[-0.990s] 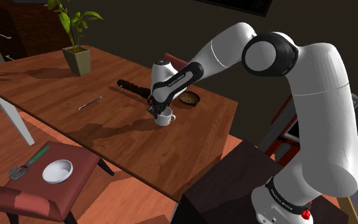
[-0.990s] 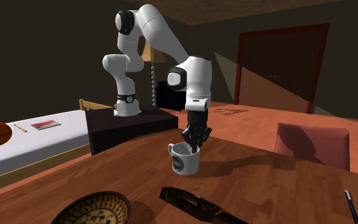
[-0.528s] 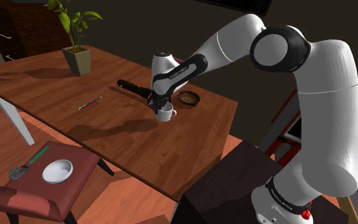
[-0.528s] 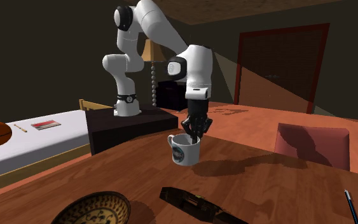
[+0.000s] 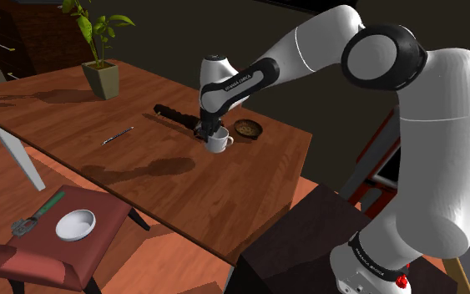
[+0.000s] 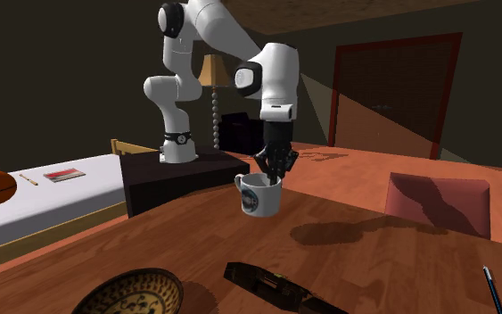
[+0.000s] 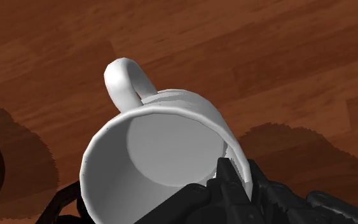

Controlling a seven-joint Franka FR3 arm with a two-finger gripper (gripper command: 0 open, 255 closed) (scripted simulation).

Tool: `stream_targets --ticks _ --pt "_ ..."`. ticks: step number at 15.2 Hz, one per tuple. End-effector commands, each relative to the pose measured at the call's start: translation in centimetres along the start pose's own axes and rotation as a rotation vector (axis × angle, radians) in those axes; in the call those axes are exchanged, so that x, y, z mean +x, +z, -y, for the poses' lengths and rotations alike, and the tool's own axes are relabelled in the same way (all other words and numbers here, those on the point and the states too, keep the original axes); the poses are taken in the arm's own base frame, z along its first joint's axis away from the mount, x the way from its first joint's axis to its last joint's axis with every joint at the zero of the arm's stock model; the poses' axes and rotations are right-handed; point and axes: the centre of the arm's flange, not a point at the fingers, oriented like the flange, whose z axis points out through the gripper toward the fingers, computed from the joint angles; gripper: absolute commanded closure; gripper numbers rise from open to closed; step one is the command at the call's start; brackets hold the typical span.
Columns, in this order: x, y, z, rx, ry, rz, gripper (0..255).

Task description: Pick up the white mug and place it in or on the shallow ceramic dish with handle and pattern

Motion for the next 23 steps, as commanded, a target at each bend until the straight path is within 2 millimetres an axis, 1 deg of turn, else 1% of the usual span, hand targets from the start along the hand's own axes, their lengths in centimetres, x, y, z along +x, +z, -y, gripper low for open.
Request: stream_targets --ticks 1,4,23 --pt "0.1 -1.0 0.0 0.0 0.0 0.0 255" --pt "0.2 -2.6 -0.1 0.0 0.0 0.0 255" --pt "5.9 -2.9 -24.5 0.0 0.0 0.0 255"
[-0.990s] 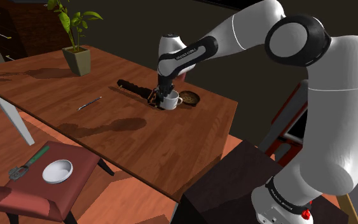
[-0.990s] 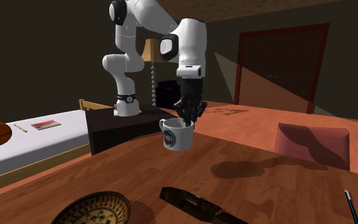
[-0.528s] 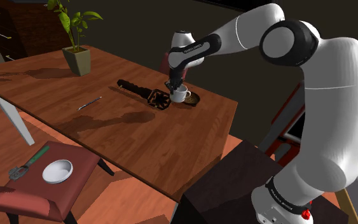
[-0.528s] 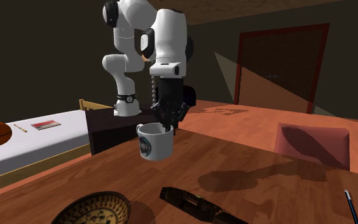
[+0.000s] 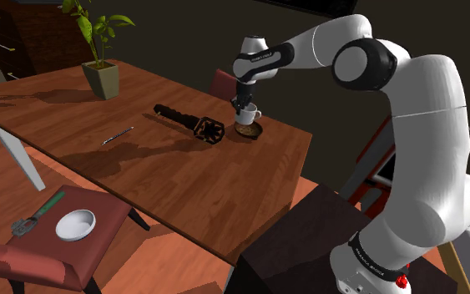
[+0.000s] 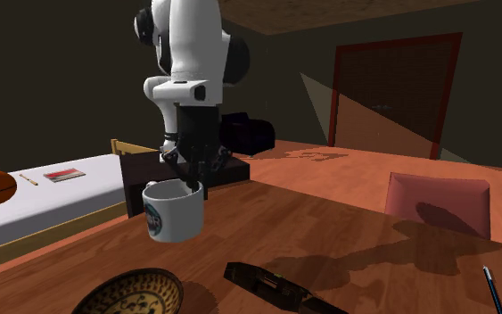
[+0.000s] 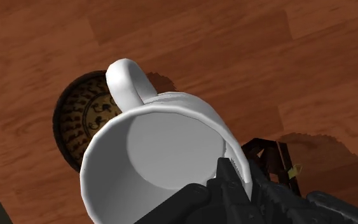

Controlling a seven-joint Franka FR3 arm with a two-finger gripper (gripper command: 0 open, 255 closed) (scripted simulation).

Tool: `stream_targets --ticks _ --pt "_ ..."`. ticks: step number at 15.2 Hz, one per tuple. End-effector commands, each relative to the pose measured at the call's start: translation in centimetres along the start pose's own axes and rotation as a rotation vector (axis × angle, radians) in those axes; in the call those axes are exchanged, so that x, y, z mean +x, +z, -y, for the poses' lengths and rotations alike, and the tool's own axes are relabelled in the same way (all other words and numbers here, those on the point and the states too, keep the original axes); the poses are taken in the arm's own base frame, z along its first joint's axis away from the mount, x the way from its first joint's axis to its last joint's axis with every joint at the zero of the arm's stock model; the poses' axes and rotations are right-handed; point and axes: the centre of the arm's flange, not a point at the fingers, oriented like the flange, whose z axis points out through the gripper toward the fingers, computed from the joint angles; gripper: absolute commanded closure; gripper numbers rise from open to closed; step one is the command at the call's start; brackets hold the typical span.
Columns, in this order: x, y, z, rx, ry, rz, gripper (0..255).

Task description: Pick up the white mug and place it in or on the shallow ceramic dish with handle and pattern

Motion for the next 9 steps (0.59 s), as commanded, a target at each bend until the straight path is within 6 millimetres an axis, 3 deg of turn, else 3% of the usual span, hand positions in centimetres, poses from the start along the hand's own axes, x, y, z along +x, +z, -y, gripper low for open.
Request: stream_targets --ticks 1,6,9 --pt "0.5 0.1 -2.8 0.0 -0.001 0.001 255" --pt "2.0 0.0 -9.2 0.0 -0.001 0.001 255" --pt "2.2 1.1 -10.0 0.0 -0.001 0.001 255"
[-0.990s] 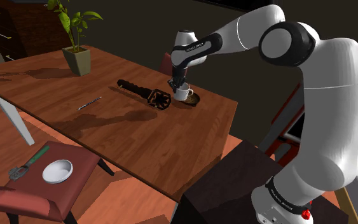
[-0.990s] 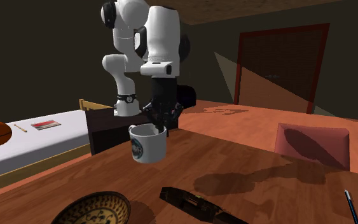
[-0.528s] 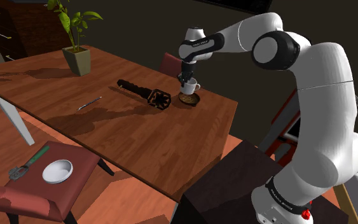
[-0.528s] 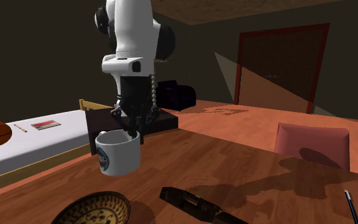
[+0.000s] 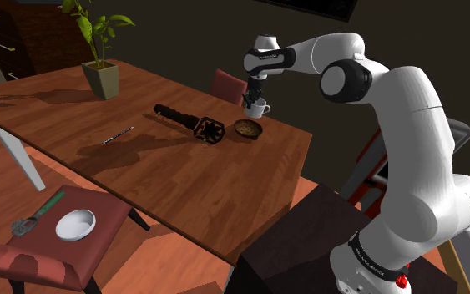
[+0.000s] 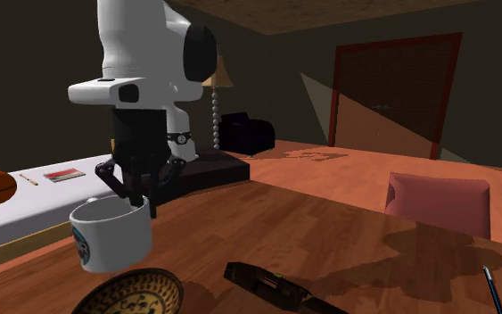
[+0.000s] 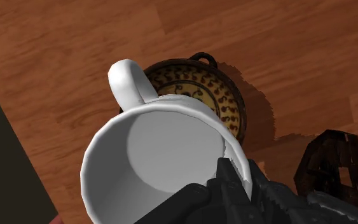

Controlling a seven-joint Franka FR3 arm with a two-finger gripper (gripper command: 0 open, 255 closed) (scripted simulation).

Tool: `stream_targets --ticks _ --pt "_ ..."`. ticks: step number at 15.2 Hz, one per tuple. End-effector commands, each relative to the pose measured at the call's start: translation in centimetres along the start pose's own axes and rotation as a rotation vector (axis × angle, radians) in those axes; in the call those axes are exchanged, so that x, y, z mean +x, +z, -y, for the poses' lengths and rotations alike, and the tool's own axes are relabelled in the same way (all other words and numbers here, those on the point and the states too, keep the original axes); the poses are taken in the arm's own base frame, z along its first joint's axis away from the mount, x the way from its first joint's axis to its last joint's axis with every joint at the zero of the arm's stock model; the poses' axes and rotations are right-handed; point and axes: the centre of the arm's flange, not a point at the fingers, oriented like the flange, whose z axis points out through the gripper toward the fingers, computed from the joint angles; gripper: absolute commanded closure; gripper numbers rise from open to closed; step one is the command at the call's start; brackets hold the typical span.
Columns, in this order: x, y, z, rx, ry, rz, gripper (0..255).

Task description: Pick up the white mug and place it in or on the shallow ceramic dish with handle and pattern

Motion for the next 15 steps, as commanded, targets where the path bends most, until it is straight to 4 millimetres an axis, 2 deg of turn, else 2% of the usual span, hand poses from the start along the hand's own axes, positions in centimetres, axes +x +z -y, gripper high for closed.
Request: stream_targets --ticks 1,15 --pt "0.0 0.9 -0.2 0.0 -0.001 0.0 255" --pt "-0.3 8.3 0.2 0.0 -0.001 0.0 255"
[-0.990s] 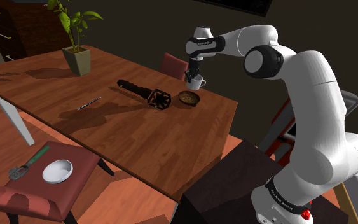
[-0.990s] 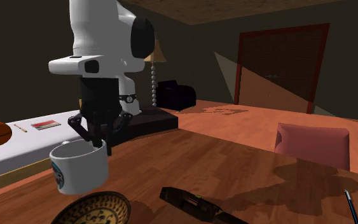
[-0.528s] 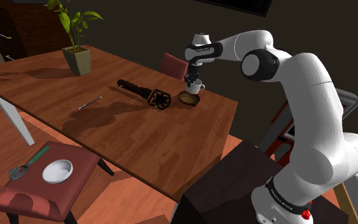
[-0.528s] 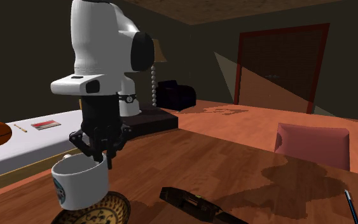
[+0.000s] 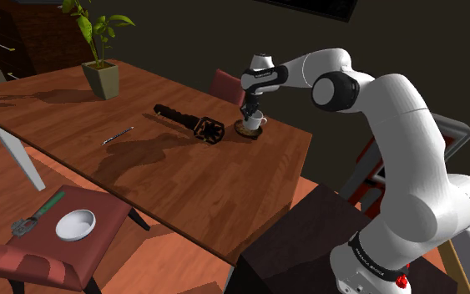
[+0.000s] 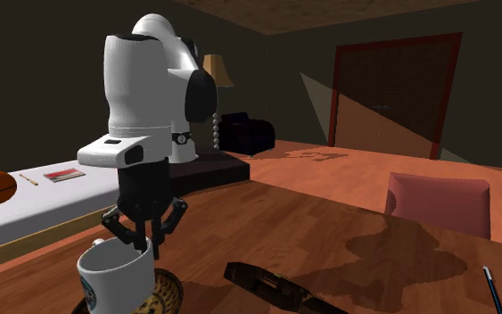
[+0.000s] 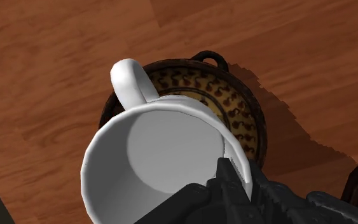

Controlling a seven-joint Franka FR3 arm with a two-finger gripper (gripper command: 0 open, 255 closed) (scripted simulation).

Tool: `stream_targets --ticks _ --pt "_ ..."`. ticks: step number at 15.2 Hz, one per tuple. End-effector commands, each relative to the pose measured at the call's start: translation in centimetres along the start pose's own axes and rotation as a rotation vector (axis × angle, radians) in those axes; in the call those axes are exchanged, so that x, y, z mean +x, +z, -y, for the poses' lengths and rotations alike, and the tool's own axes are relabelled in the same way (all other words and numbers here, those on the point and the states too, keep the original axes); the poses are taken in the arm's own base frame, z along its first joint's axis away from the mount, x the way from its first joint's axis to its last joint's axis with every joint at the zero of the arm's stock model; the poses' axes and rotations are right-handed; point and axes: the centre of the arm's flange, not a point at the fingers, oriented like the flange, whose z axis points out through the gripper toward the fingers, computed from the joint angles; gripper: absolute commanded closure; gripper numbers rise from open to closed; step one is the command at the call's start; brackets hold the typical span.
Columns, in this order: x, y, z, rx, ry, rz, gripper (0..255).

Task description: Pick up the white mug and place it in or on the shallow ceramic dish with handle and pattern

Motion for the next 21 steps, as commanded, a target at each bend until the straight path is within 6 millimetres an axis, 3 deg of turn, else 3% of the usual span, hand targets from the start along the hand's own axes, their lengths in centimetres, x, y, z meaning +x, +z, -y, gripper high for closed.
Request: stream_targets --ticks 1,9,10,15,19,21 --pt "-0.1 1.0 0.1 0.0 0.0 0.0 255" --pt "-0.1 1.0 0.1 0.0 0.0 0.0 255" --pt "-0.1 1.0 0.1 0.0 0.0 0.0 0" --pt "-0.1 1.0 0.1 0.0 0.0 0.0 0" --pt "-0.1 -4.0 0.1 0.0 0.0 0.0 0" --pt "-0.1 -4.0 0.1 0.0 0.0 0.0 0"
